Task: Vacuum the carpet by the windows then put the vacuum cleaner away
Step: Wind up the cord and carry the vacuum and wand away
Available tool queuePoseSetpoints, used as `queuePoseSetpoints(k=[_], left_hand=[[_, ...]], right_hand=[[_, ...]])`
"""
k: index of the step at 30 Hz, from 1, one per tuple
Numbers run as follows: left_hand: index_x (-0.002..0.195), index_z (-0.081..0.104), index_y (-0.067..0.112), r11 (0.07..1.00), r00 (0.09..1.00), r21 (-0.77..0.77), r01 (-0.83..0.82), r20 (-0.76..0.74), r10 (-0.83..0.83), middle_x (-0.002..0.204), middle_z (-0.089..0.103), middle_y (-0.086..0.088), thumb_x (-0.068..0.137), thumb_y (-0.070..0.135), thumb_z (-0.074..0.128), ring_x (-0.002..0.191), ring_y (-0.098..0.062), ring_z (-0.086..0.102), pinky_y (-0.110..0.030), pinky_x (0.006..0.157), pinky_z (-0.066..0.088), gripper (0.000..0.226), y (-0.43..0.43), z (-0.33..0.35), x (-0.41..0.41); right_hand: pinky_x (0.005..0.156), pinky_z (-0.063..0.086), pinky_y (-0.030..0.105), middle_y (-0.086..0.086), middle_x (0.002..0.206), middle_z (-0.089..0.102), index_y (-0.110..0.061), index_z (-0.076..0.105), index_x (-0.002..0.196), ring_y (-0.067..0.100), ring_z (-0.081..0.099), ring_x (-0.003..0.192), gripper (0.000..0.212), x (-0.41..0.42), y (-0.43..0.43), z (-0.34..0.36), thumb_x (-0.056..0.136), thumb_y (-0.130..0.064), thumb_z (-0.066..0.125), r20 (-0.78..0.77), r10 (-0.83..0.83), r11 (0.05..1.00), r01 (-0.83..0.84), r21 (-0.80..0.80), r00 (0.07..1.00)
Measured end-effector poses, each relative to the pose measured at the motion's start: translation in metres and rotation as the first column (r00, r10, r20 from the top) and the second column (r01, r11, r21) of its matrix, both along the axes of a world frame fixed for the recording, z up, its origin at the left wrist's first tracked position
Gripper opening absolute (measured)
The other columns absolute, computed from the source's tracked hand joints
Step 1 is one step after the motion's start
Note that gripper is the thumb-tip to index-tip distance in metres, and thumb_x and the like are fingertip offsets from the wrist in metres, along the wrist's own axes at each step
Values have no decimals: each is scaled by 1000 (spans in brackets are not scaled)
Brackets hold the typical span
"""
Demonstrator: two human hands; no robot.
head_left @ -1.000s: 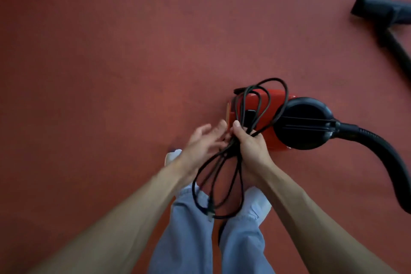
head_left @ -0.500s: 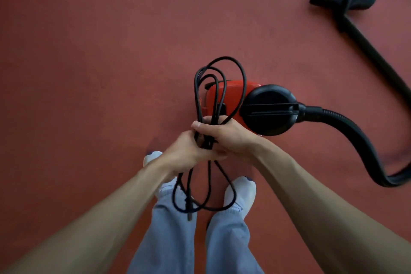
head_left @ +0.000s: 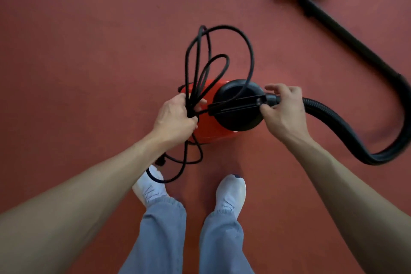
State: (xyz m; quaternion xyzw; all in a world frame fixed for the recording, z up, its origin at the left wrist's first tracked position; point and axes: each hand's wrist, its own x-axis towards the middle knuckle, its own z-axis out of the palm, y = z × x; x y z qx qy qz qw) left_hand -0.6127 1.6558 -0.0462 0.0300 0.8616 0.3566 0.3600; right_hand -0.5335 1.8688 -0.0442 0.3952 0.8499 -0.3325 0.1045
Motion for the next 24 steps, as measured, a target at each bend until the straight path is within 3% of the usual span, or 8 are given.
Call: queuePoseSetpoints(k=[4,8,11,16,17,19,21,24], left_hand=[[125,59,33,988,986,52,144,-98,-138,114,62,6,83,3,57,110,-17,58,-36,97,47,51,30,-4,5],[122,63,22,921,885,34,389,-292,-363,115,59,1,85,6,54,107,-23,48,-43,96,43,41,59,-18,11],[120,58,22,860,851,61,507,-196,-488,117,60,-1,83,6,53,113,-25,53,-38,94,44,41,81,-23,14],[114,42,16,789,771,-208,578,-177,-612,117,62,-10,93,17,56,110,-38,59,-42,81,44,25,112,-30,12],[113,39,16,756,741,-252,604,-171,-649,114,64,-12,95,22,56,105,-40,61,-41,76,44,25,116,-31,10],[119,40,14,729,723,-271,629,-142,-676,111,67,-14,97,29,56,102,-41,63,-40,76,47,31,115,-34,6],[129,45,20,787,783,-198,584,-119,-610,116,69,-11,93,39,61,106,-37,64,-43,86,52,43,105,-37,0],[128,57,33,921,911,-137,365,-151,-383,120,71,-1,82,44,74,114,-26,64,-38,94,51,50,79,-34,-5]], right_hand=[[105,45,39,6,135,41,-24,50,139,25,56,118,62,11,1,-20,80,-8,62,45,91,985,-84,-150,995],[107,41,35,10,129,45,-23,49,141,25,49,122,62,22,-3,-33,82,-4,57,-83,87,988,-97,-121,993],[107,43,40,7,126,48,-23,51,141,22,50,121,58,34,-4,-43,85,-6,54,-215,62,976,-104,-191,975],[106,43,29,-3,131,57,-22,57,134,13,54,123,59,42,14,-40,82,5,56,-252,-32,923,-68,-378,967],[103,46,29,-5,126,62,-22,61,129,11,57,119,54,46,22,-41,82,4,56,-257,-54,933,-43,-357,965],[98,48,31,-3,118,65,-21,64,119,14,60,112,47,59,44,-43,80,2,53,-230,-68,988,33,-151,971],[96,49,38,1,121,56,-19,60,120,20,57,112,50,76,67,-44,76,3,51,-167,-90,990,107,92,982],[87,45,33,5,129,38,-23,46,132,24,46,119,65,99,94,-45,74,6,55,-44,-103,964,111,243,994]])
